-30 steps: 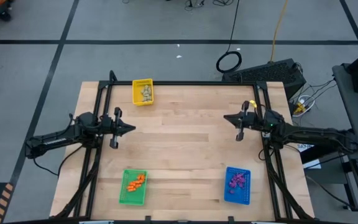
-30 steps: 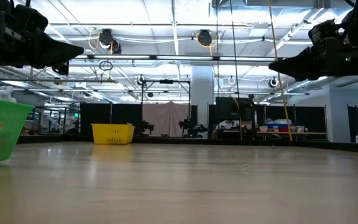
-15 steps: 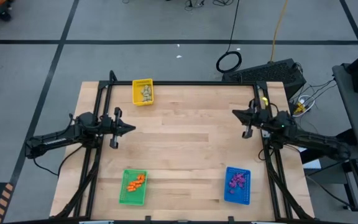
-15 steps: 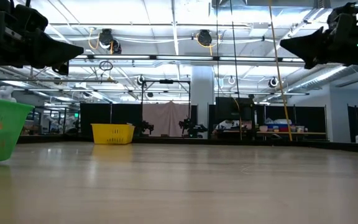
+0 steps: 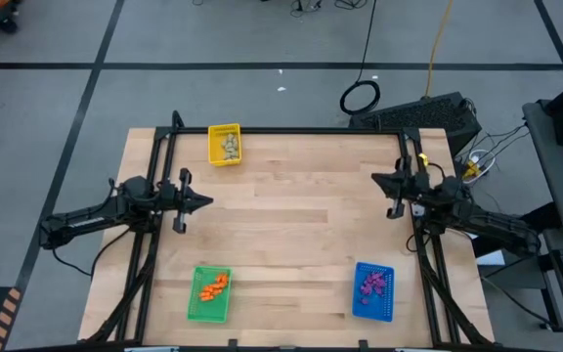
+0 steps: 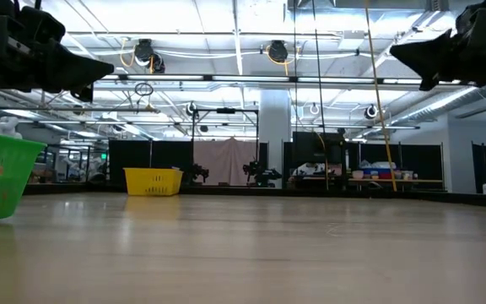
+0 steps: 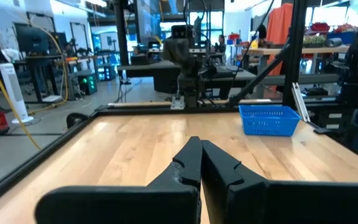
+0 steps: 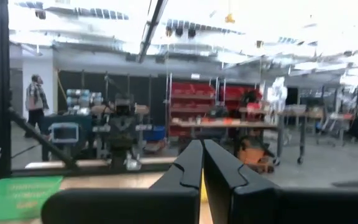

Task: Sort Halloween decoration
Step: Return to Home Position

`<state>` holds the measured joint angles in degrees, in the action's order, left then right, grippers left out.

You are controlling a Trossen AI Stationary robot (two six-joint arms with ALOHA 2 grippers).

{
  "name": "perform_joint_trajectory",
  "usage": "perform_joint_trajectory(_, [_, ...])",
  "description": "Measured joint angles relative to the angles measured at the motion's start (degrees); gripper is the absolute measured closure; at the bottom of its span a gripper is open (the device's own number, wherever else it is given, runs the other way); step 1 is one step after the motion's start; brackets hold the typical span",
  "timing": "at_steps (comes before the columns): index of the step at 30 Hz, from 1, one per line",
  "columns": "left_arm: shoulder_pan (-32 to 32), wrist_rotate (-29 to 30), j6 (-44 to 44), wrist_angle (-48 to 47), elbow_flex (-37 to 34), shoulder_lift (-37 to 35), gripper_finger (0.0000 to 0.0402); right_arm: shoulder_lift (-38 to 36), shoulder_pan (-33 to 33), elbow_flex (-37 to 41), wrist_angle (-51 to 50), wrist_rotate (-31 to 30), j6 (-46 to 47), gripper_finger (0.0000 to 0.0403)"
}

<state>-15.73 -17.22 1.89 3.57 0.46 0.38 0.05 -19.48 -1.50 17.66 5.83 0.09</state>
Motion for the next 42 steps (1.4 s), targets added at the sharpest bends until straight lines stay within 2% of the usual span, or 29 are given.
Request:
perform_joint_trajectory(6, [0.00, 0.05, 0.00, 0.20, 0.01, -0.02, 0.0393, 0.04, -0.44, 0.00, 4.49, -3.79, -1.33, 0.0403])
perform_joint_trajectory(11, [0.00, 0.10, 0.00, 0.18, 0.01, -0.02, 0.0393, 0.08, -0.44, 0.00, 1.69, -8.56, -2.26, 0.0403])
perform_joint_trajectory(22, [0.00, 0.12, 0.00, 0.18, 0.01, -0.02, 0.0393, 0.13, -0.33, 0.00, -7.79, -8.72, 1.46, 0.0403])
perform_joint_trajectory(42, [0.00, 0.12, 0.00, 0.18, 0.01, -0.02, 0.0393, 0.13, -0.31, 0.00, -9.00, -8.76, 2.24, 0.0403])
